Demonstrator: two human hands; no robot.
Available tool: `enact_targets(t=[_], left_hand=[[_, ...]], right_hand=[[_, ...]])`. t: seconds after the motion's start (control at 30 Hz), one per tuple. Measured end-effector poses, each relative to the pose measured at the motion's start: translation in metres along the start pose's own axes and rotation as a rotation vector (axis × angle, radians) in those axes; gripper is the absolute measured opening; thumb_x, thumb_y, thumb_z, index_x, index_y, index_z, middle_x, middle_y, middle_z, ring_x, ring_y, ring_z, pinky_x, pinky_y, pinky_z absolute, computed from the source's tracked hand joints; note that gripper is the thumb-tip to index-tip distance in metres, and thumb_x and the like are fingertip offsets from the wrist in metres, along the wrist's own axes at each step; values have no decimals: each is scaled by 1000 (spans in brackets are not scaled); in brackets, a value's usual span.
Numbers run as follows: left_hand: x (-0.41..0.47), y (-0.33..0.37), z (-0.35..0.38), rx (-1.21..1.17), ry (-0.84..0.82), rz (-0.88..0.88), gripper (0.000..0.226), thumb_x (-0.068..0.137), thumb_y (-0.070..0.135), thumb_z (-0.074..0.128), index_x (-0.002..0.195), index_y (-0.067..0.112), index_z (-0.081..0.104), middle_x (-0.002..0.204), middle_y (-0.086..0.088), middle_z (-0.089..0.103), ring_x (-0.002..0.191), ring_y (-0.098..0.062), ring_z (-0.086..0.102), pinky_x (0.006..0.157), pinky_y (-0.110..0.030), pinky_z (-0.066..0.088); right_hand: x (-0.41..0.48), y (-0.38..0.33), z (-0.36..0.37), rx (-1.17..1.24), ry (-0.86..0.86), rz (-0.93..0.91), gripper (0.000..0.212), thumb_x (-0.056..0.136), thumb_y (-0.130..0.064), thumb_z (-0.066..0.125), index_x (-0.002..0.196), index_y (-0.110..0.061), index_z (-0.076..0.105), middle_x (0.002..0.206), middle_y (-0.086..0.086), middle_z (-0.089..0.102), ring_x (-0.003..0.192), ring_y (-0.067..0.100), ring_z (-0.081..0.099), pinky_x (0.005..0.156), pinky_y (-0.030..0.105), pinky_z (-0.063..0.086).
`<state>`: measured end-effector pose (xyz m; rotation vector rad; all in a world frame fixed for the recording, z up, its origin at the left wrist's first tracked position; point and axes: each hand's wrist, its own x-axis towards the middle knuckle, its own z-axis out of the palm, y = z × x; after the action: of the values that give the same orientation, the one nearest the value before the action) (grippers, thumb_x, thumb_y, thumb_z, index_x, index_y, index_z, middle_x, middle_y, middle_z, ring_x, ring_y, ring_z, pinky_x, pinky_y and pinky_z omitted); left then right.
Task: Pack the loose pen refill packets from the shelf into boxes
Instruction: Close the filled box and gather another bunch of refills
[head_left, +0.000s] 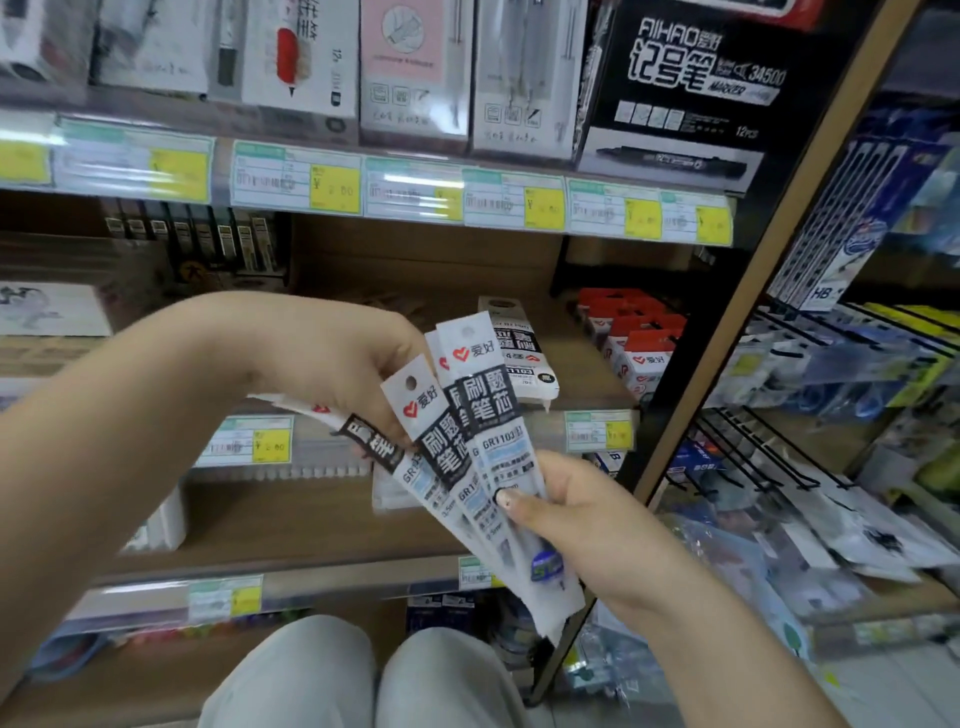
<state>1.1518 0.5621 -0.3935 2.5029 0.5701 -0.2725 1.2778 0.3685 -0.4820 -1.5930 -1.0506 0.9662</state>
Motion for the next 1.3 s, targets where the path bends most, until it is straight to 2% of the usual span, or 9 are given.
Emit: enact_targets(t=[0.07, 0.13, 0.23, 0.37, 0.47, 0.67, 0.8, 1.03, 1.3], left_hand=[[5, -4, 6, -264, 35, 84, 18, 78, 17, 73, 94, 10, 66, 94, -11, 73, 89, -27, 70, 79, -45, 57], [11, -5, 21, -821, 267, 124, 11, 88, 19, 59, 88, 9, 63, 75, -6, 73, 70, -18, 71, 61, -31, 59], [32, 4, 59, -1358, 512, 152, 41, 95, 41, 35, 86, 10, 60, 68, -6, 73, 61, -19, 70, 54, -28, 57], [45, 26, 137, -1186, 587, 131, 30, 96, 34, 44, 89, 27, 72, 93, 1, 75, 84, -15, 71, 73, -28, 52], [41, 33, 166, -1127, 684, 152, 33, 97, 36, 42, 86, 46, 71, 90, 16, 74, 87, -2, 69, 76, -28, 49], [33, 36, 171, -1098, 724, 217, 34, 88, 58, 40, 81, 47, 72, 82, 19, 73, 79, 4, 67, 63, -8, 47], [32, 38, 178, -1113, 756, 299, 25, 87, 35, 48, 90, 43, 72, 93, 15, 74, 90, -2, 68, 73, -14, 51], [27, 26, 174, -1303, 753, 223, 31, 72, 51, 53, 88, 36, 74, 92, 6, 75, 89, -11, 71, 67, -20, 53], [18, 31, 168, -1229, 781, 160, 36, 92, 40, 43, 71, 51, 71, 73, 25, 71, 70, 9, 66, 54, -4, 45]], right_hand=[[0, 5, 2, 26, 77, 19, 21, 96, -14, 50, 101, -26, 66, 97, -10, 74, 89, 9, 70, 79, 31, 55], [2, 11, 2, 59, 208, 29, 20, 97, -16, 50, 100, -27, 66, 96, -9, 74, 87, 11, 70, 78, 35, 55], [5, 19, 6, 118, 409, 28, 21, 96, -16, 50, 92, -29, 66, 89, -5, 73, 76, 10, 67, 57, 26, 52], [12, 26, 20, 182, 512, 14, 17, 94, -11, 52, 92, -23, 65, 89, -1, 74, 82, 18, 69, 72, 37, 56], [11, 32, 27, 176, 512, -27, 20, 93, -9, 53, 94, -25, 66, 87, -3, 74, 83, 16, 69, 73, 36, 54], [3, 41, 32, 199, 504, -78, 25, 93, -9, 53, 96, -30, 67, 91, -6, 74, 86, 14, 69, 83, 45, 54], [2, 40, 42, 250, 499, -127, 31, 92, -5, 52, 97, -31, 68, 97, -5, 74, 94, 13, 69, 90, 46, 52], [0, 45, 46, 456, 375, -100, 20, 78, -30, 60, 92, -28, 73, 95, 5, 75, 94, 22, 70, 92, 52, 50], [-4, 42, 50, 177, 407, -197, 19, 81, -38, 54, 93, -38, 68, 95, -5, 74, 93, 13, 68, 88, 49, 52]])
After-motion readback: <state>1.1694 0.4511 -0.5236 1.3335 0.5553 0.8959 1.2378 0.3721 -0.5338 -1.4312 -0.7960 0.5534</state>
